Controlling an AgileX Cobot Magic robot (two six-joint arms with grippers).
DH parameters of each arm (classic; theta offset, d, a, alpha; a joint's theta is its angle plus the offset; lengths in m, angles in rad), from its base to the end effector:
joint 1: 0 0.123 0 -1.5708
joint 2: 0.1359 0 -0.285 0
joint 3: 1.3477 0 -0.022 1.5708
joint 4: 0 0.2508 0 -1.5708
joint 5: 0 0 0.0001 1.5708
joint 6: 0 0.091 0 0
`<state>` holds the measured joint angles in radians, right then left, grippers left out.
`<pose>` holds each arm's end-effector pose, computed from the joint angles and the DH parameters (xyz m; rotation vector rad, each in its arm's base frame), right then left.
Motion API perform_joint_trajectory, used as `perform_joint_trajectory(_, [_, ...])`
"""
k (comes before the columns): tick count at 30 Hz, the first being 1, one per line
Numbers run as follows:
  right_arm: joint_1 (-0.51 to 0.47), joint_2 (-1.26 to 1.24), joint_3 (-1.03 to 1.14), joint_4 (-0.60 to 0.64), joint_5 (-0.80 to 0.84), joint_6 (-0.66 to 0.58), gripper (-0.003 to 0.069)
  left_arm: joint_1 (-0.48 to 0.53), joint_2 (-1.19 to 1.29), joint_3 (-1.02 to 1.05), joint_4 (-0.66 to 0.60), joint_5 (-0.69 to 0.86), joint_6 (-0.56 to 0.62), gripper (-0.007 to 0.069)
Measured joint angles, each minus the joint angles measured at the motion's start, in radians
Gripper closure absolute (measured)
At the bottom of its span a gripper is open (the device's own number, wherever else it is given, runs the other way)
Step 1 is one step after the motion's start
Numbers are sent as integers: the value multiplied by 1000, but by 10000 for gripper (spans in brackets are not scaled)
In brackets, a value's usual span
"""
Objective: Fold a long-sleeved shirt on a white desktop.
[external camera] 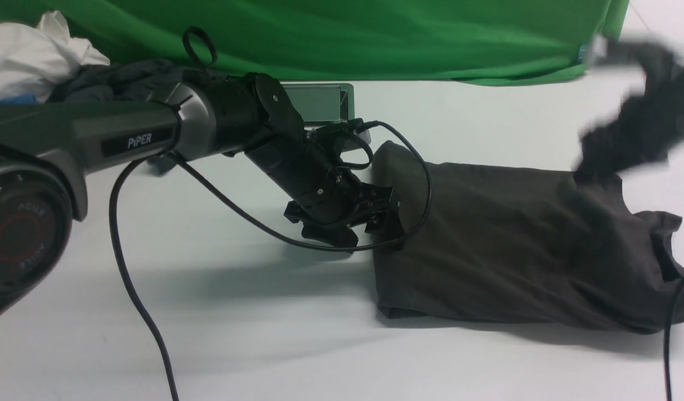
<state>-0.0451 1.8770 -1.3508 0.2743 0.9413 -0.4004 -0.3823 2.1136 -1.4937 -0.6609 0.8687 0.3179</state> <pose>0.3771 0.0029 0.2070 -0.3094 2.8757 0.2749 0.3819 -0.1996 0.1593 0.4414 2.8552 -0.8027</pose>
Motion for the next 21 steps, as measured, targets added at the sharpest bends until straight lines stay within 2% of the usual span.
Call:
perform_joint_trajectory(1, [-14, 9, 81, -110, -55, 48, 374, 0, 0, 0, 2, 6, 1, 29])
perform_joint_trajectory(3, [-39, 21, 152, -240, -90, 152, 373, 0, 0, 0, 5, 20, 1, 30])
perform_joint_trajectory(6, [-86, 12, 160, -425, -94, 316, 372, 0, 0, 0, 7, 36, 2, 30])
perform_joint_trajectory(9, [-118, -36, 131, -489, -98, 377, 372, 0, 0, 0, 7, 38, 2, 30])
perform_joint_trajectory(12, [-101, -132, 107, -402, -150, 379, 372, 0, 0, 0, 8, 39, 3, 30])
perform_joint_trajectory(16, [-17, -219, 118, -163, -175, 214, 372, 1, 0, 0, 15, 42, 3, 32])
perform_joint_trajectory(18, [29, -231, 136, -94, -178, 150, 372, 3, -4, 0, 24, 47, 3, 32])
perform_joint_trajectory(20, [111, -226, 198, -13, -178, 40, 410, 18, -22, 1, 50, 58, 3, 32])
perform_joint_trajectory(21, [150, -204, 230, 2, -180, 6, 476, 33, -42, 3, 65, 66, 3, 34])
